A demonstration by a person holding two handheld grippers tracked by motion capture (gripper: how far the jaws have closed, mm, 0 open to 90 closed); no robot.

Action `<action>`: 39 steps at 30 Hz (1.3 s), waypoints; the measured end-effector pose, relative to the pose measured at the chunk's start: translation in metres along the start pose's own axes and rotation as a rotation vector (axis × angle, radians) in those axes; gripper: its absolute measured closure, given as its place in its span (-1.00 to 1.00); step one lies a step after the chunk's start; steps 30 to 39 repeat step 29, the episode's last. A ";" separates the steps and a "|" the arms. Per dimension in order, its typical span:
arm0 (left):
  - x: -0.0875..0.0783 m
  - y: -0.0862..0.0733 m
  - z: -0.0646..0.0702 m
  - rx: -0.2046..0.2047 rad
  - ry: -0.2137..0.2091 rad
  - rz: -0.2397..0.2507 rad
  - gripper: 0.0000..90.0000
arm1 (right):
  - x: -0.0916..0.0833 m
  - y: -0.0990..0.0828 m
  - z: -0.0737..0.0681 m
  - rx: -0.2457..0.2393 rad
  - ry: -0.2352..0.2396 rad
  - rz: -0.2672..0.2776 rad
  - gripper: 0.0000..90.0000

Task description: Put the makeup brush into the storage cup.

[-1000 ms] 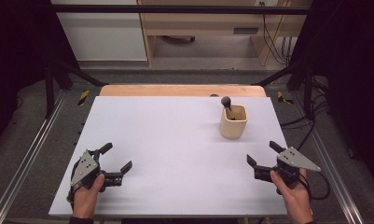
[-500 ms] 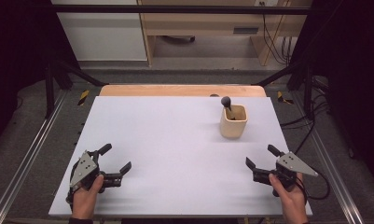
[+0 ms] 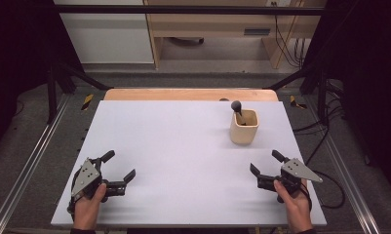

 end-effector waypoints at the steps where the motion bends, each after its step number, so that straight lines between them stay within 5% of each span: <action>1: -0.001 0.000 -0.001 0.002 0.003 -0.003 -1.00 | 0.001 0.000 0.000 0.001 0.002 0.002 -0.90; 39: 0.000 -0.004 -0.008 0.009 0.030 -0.010 -1.00 | 0.009 0.000 -0.001 -0.031 0.018 0.066 -0.92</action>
Point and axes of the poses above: each handheld gripper's, and its own axes: x roughly forward along the jaws, y roughly out of its top, z roughly to its right, the point moved 9 cm from there along x, roughly forward along the jaws, and after that the axes turned 4 degrees about -z, right-handed, at the moved point
